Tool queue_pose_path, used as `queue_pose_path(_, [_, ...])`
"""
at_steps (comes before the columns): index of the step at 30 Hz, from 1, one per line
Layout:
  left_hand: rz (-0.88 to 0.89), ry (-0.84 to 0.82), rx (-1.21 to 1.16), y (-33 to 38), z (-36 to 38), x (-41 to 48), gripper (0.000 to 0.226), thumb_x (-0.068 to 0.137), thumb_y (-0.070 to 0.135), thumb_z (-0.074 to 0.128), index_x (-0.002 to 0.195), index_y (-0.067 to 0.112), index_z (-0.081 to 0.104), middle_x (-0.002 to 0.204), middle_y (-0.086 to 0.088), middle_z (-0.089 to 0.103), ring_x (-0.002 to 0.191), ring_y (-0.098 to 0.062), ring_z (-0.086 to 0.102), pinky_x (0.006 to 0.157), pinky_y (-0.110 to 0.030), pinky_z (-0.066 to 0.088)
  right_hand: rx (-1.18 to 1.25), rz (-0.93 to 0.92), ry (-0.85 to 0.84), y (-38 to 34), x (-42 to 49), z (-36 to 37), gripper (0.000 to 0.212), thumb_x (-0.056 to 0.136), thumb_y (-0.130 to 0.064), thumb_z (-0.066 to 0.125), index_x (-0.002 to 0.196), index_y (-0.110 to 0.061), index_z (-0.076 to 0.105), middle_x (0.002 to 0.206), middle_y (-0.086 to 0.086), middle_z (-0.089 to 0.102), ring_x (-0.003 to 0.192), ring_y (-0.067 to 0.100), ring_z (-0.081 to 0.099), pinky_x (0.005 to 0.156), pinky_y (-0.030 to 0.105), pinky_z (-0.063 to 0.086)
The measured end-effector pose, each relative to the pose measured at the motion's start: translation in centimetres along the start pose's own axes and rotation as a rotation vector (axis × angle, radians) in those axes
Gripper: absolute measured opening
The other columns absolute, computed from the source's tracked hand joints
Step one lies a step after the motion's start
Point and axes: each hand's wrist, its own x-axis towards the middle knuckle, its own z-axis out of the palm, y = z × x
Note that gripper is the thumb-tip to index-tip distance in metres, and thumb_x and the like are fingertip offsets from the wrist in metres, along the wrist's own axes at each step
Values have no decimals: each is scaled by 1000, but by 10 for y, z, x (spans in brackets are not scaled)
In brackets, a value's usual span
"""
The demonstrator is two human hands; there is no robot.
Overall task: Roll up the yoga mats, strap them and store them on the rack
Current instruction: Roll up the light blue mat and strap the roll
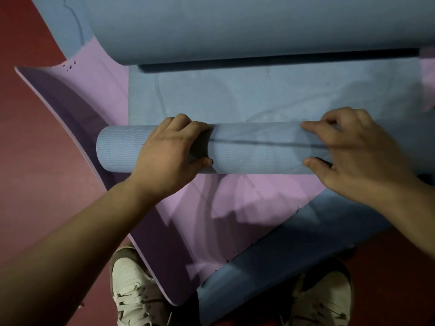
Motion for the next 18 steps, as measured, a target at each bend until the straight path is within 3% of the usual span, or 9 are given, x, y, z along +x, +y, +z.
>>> queue_pose_path(3, [27, -37, 77, -5, 0, 3, 72, 82, 55, 62, 143, 18, 48, 127, -5, 55, 115, -28, 52, 106, -51, 40, -17, -21, 6, -2, 1, -2, 68, 78, -38, 70, 139, -14, 51, 122, 10, 52, 113, 34, 47, 86, 45, 47])
queue_pose_path(6, [30, -134, 166, -5, 1, 8, 102, 67, 63, 76, 149, 16, 38, 136, -7, 48, 127, -30, 45, 117, -57, 25, -23, -22, -24, -3, 3, 1, 91, 62, -46, 81, 138, -8, 48, 125, 14, 51, 117, 37, 48, 93, 48, 46])
queue_pose_path(10, [7, -76, 223, 0, 7, 14, 103, 55, 52, 86, 141, 14, 45, 127, -8, 52, 117, -32, 50, 109, -52, 34, -67, -9, -77, -6, 10, 6, 107, 44, -42, 95, 134, -7, 47, 125, 16, 51, 116, 39, 48, 100, 49, 40])
queue_pose_path(13, [22, -14, 168, -2, 6, 15, 93, 56, 57, 77, 135, 16, 51, 120, -7, 55, 109, -31, 53, 101, -47, 39, -35, -15, -33, -7, 15, 3, 98, 45, -38, 95, 128, -10, 52, 121, 14, 56, 110, 38, 52, 97, 49, 42])
queue_pose_path(18, [32, -20, 135, -1, -1, 14, 95, 51, 73, 54, 130, 20, 56, 110, -4, 54, 100, -29, 53, 92, -45, 42, -41, -15, -21, -7, 15, -7, 89, 41, -40, 94, 118, -11, 59, 107, 12, 60, 97, 37, 57, 81, 44, 49])
